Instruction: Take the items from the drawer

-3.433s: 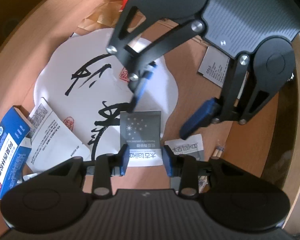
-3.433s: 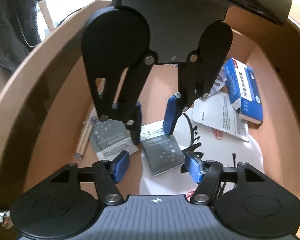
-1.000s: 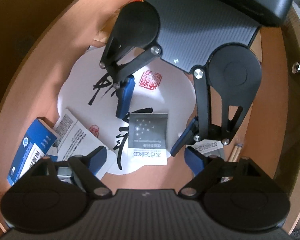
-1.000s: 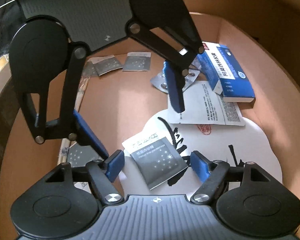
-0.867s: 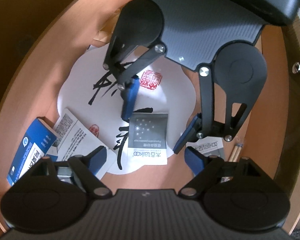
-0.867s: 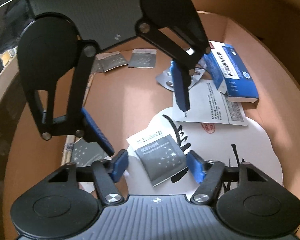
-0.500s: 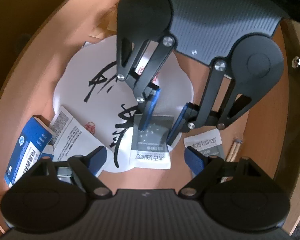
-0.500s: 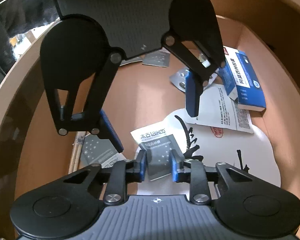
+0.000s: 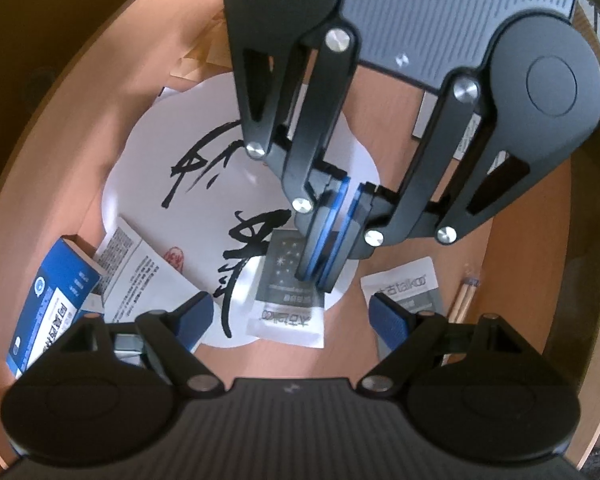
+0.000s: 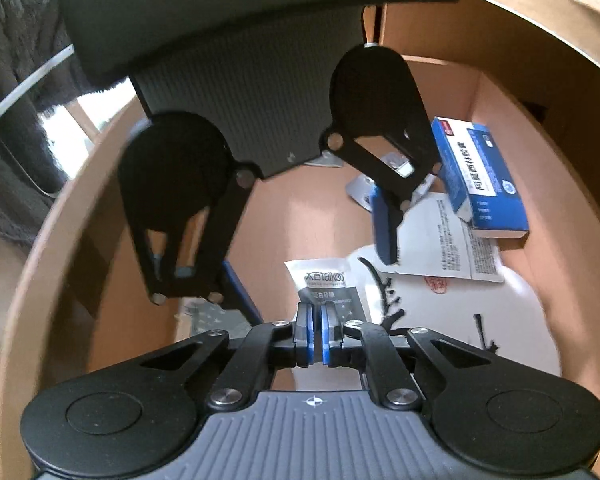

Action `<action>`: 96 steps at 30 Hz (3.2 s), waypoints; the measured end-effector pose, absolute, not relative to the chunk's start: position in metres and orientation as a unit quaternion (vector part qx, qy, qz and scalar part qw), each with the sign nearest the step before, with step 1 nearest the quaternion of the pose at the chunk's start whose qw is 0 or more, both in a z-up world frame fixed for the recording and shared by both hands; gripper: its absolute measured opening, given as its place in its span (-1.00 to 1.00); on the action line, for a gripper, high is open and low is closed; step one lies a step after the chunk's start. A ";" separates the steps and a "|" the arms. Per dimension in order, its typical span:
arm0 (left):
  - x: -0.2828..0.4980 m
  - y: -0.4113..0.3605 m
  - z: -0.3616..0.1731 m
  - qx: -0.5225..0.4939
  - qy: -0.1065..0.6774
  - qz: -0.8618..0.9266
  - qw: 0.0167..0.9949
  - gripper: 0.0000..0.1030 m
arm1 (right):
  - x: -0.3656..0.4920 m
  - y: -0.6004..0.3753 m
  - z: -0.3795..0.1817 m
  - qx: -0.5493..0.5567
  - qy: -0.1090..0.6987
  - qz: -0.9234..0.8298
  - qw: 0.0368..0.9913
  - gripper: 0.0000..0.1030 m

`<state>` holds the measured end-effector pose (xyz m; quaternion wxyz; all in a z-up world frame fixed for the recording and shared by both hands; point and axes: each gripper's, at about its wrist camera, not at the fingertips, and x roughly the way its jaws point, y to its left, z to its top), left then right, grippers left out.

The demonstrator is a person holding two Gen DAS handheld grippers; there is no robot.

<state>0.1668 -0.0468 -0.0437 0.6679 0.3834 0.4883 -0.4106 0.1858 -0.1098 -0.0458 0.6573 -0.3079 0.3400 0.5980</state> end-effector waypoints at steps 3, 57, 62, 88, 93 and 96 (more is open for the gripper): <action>0.166 -0.048 -0.043 0.389 0.478 -0.416 0.669 0.71 | 0.187 -0.110 -0.044 -0.297 0.342 0.602 0.657 -0.93; 0.149 -0.015 0.019 0.404 0.393 -0.410 0.717 -0.88 | 0.131 -0.103 0.043 -0.417 0.250 0.569 0.663 -0.89; 0.133 -0.011 0.046 0.422 0.362 -0.387 0.736 -0.88 | 0.115 -0.100 0.072 -0.431 0.221 0.552 0.679 -0.89; 0.202 0.000 0.228 0.457 0.253 -0.277 0.807 -0.84 | 0.175 -0.071 0.209 -0.480 0.110 0.425 0.759 -0.89; 0.229 0.008 0.229 0.440 0.262 -0.260 0.819 -0.84 | 0.208 -0.056 0.203 -0.486 0.117 0.408 0.764 -0.89; 0.246 0.009 0.222 0.433 0.267 -0.253 0.823 -0.84 | 0.220 -0.050 0.198 -0.489 0.121 0.406 0.763 -0.89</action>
